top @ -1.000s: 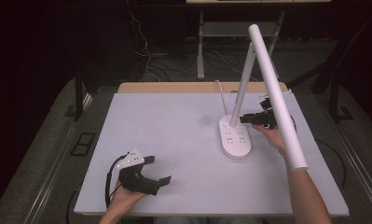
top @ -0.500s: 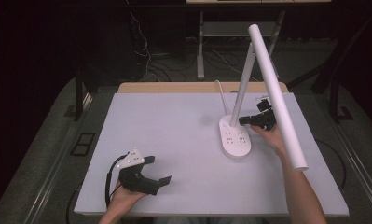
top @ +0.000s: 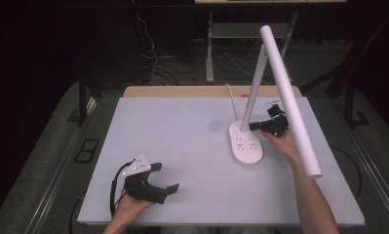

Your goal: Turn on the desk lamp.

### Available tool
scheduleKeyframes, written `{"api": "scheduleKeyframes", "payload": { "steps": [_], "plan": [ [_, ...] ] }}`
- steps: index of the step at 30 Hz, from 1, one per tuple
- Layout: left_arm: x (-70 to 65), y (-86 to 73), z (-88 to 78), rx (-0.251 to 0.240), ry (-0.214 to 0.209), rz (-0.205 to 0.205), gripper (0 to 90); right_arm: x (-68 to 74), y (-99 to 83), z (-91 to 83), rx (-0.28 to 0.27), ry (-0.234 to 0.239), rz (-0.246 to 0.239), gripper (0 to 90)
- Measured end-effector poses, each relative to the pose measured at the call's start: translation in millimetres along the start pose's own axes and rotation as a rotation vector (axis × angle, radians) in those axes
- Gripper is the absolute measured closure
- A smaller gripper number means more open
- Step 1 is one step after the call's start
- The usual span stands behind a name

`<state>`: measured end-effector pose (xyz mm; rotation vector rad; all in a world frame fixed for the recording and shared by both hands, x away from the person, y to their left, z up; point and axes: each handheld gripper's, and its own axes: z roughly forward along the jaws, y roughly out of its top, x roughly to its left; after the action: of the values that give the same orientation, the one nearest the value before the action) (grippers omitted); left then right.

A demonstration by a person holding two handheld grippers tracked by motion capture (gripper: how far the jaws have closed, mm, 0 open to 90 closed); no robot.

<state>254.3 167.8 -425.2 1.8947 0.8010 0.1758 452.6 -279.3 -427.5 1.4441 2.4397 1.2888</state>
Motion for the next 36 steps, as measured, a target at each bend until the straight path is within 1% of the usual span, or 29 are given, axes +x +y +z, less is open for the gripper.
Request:
{"api": "scheduleKeyframes", "payload": {
  "steps": [2, 4, 7, 9, 11, 12, 14, 15, 20, 27, 30, 33, 36],
  "plan": [
    [-0.4, 0.0, 0.2, 0.0, 0.0, 0.003, 0.0, 0.4, 0.0, 0.1, 0.001, -0.006, -0.009, 89.9],
    [-0.6, -0.1, 0.3, 0.003, 0.0, 0.005, 0.0, -0.2, -0.6, 0.0, -0.001, -0.002, -0.003, 90.0],
    [-1.0, -0.1, 0.6, 0.002, -0.001, 0.004, 0.0, 0.7, -1.1, 0.6, -0.003, -0.01, 0.001, 90.0],
    [-1.0, -0.2, 1.0, 0.003, 0.0, 0.005, 0.0, 1.0, -1.1, 2.2, 0.003, -0.001, -0.005, 90.0],
    [-1.1, -0.2, 1.0, 0.007, -0.002, 0.007, 0.0, 2.4, -1.1, 2.9, -0.003, -0.011, -0.014, 90.0],
    [-1.2, -0.2, 0.9, 0.007, -0.002, 0.007, 0.0, 2.3, -1.2, 2.8, -0.002, -0.009, -0.008, 90.0],
    [-1.2, -0.2, 0.7, 0.007, -0.002, 0.008, 0.0, 1.7, -1.4, 2.6, -0.002, -0.009, -0.014, 90.0],
    [-1.1, -0.3, 0.6, 0.006, -0.002, 0.007, 0.0, 2.1, -1.2, 2.7, -0.004, -0.012, -0.008, 90.0],
    [0.1, -0.3, 0.1, 0.005, 0.0, 0.003, 0.0, 5.9, 1.5, 1.9, 0.012, -0.032, -0.015, 89.9],
    [-0.4, -0.3, 0.9, 0.004, 0.0, 0.003, 0.0, 4.6, 1.2, -0.2, 0.013, -0.028, 0.001, 89.9],
    [0.4, -0.2, 0.6, 0.005, 0.002, 0.002, 0.0, 3.6, 1.3, -2.8, 0.012, -0.034, 0.004, 89.9],
    [0.4, -0.1, 0.6, 0.008, 0.001, 0.003, 0.0, 3.3, 1.8, -7.9, 0.001, -0.029, 0.009, 89.9],
    [0.0, -0.2, 0.9, 0.004, 0.0, 0.002, 0.0, 4.9, 2.5, -15.6, 0.004, -0.037, -0.001, 89.9]
  ]
}}
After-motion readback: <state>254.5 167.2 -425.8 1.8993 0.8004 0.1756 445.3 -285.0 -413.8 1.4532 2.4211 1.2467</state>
